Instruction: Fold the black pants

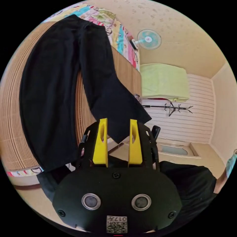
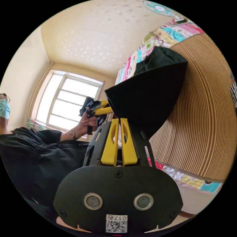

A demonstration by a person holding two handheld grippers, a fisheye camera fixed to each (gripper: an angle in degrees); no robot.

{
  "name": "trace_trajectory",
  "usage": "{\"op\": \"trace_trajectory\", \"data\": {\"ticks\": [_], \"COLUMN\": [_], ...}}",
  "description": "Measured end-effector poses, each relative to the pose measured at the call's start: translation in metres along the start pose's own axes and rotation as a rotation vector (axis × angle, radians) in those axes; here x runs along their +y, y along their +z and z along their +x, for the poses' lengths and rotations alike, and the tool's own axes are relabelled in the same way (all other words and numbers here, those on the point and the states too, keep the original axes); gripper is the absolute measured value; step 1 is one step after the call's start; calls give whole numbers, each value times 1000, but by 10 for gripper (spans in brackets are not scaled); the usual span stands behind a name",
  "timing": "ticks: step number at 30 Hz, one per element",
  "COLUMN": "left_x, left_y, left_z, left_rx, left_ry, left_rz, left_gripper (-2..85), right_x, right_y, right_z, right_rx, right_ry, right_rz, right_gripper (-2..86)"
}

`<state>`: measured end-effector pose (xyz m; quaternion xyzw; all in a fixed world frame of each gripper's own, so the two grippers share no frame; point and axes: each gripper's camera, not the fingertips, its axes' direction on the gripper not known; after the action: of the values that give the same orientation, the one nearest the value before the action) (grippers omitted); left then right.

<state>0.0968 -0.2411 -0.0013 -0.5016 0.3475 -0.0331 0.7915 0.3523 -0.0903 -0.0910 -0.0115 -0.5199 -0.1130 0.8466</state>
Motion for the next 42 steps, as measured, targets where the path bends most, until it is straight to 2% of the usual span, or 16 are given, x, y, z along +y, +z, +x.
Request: {"op": "trace_trajectory", "data": {"ticks": [2,5,7,9,12,14,17,19,23,25,27,31,34,35,38,42], "left_x": [-1,-1,3,19,41,50,60,62,58,53,46,39,32,29,25,34], "left_y": [-2,8,20,19,14,11,7,7,17,22,26,19,-2,-15,-53,-96], "left_z": [3,-15,-32,-43,-37,-29,-7,10,43,52,58,66,59,51,17,-41], "left_rx": [-11,-94,-94,-187,-183,-189,-253,-300,-369,-379,-390,-368,-292,-258,-117,49], "left_ry": [15,-36,-104,-139,-92,-65,9,70,194,222,216,244,218,188,94,-38], "left_rz": [15,-57,-144,-124,-47,-22,-1,1,-27,-61,-107,-112,-107,-93,-50,-35], "left_gripper": [160,162,126,13,-1,-4,-6,-6,-7,-8,-8,-8,-8,-8,-8,-8], "right_x": [-8,-9,-8,-7,-5,-9,-52,-97,-214,-256,-293,-350,-374,-382,-400,-405], "right_y": [48,92,114,133,152,155,134,118,109,126,155,238,301,323,379,462], "right_z": [-25,-47,-56,-58,-35,-1,37,47,59,64,65,60,49,40,-15,-85], "right_rx": [35,50,75,108,-10,101,343,368,194,146,212,512,808,946,1175,1121], "right_ry": [-122,-197,-215,-200,-100,29,196,256,363,398,414,447,384,336,56,-276], "right_rz": [-198,-317,-388,-460,-651,-770,-698,-559,-186,-101,-85,-196,-357,-392,-329,-299], "right_gripper": [16,17,17,18,21,33,58,88,175,195,207,199,145,79,33,29]}}
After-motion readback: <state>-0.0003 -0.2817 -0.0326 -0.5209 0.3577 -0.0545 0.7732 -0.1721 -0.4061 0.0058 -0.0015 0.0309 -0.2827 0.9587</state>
